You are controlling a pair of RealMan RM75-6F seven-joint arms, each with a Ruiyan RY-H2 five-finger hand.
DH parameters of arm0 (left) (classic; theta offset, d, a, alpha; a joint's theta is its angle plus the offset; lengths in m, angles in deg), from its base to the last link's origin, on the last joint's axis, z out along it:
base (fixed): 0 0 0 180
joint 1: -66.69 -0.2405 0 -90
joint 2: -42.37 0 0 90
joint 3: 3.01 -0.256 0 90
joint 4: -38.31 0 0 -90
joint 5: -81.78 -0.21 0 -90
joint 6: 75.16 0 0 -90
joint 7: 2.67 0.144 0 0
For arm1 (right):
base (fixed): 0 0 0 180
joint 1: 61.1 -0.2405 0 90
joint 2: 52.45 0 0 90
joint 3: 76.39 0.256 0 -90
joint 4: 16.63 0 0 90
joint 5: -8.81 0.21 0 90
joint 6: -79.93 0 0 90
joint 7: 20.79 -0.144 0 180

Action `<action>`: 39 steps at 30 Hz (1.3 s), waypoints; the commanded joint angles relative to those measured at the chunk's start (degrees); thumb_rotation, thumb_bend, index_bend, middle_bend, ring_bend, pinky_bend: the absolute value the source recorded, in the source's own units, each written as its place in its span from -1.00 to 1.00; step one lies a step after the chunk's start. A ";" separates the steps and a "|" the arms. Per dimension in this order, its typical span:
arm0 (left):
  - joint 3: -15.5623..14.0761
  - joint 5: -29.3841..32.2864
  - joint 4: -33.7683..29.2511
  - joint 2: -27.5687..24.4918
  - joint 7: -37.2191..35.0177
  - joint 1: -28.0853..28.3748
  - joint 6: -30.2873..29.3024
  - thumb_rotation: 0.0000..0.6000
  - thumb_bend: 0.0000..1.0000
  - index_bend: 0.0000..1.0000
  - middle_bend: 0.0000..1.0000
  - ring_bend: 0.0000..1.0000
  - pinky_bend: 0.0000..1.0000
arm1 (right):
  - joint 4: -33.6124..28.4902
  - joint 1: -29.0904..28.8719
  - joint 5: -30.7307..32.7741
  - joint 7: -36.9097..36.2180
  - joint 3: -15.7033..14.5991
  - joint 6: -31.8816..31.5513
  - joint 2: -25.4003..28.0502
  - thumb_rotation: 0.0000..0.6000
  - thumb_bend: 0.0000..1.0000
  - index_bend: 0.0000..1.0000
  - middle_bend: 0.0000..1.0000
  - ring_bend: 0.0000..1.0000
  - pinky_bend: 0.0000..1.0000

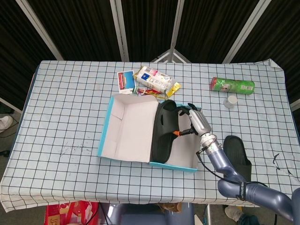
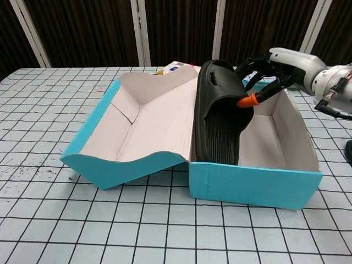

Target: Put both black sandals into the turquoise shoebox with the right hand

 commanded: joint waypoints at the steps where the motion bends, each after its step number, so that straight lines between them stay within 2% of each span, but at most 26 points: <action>1: 0.02 0.02 -0.08 -0.06 -0.06 -0.05 -0.06 1.00 -0.25 -0.70 -0.88 -1.00 -0.74 | -0.06 -0.06 -0.14 -0.19 0.05 0.29 -0.23 1.00 -0.01 0.41 0.30 -0.31 -1.00; 14: 0.11 0.44 -0.13 -0.04 0.58 -0.04 0.19 1.00 -0.25 -0.69 -0.89 -1.00 -0.74 | 2.28 -0.89 0.02 -0.21 0.11 2.32 -2.17 1.00 -0.01 0.42 0.30 -0.31 -1.00; 22: 0.12 0.51 -0.26 -0.11 0.59 -0.07 0.26 1.00 -0.25 -0.70 -0.89 -1.00 -0.74 | 4.80 -1.26 -0.34 1.06 -0.87 3.60 -3.55 1.00 -0.01 0.42 0.30 -0.31 -1.00; 39: 0.18 0.69 -0.28 -0.19 0.43 -0.06 0.48 1.00 -0.25 -0.70 -0.89 -1.00 -0.74 | 4.94 -1.65 -2.21 1.70 -1.21 3.80 -4.78 1.00 -0.01 0.43 0.30 -0.31 -1.00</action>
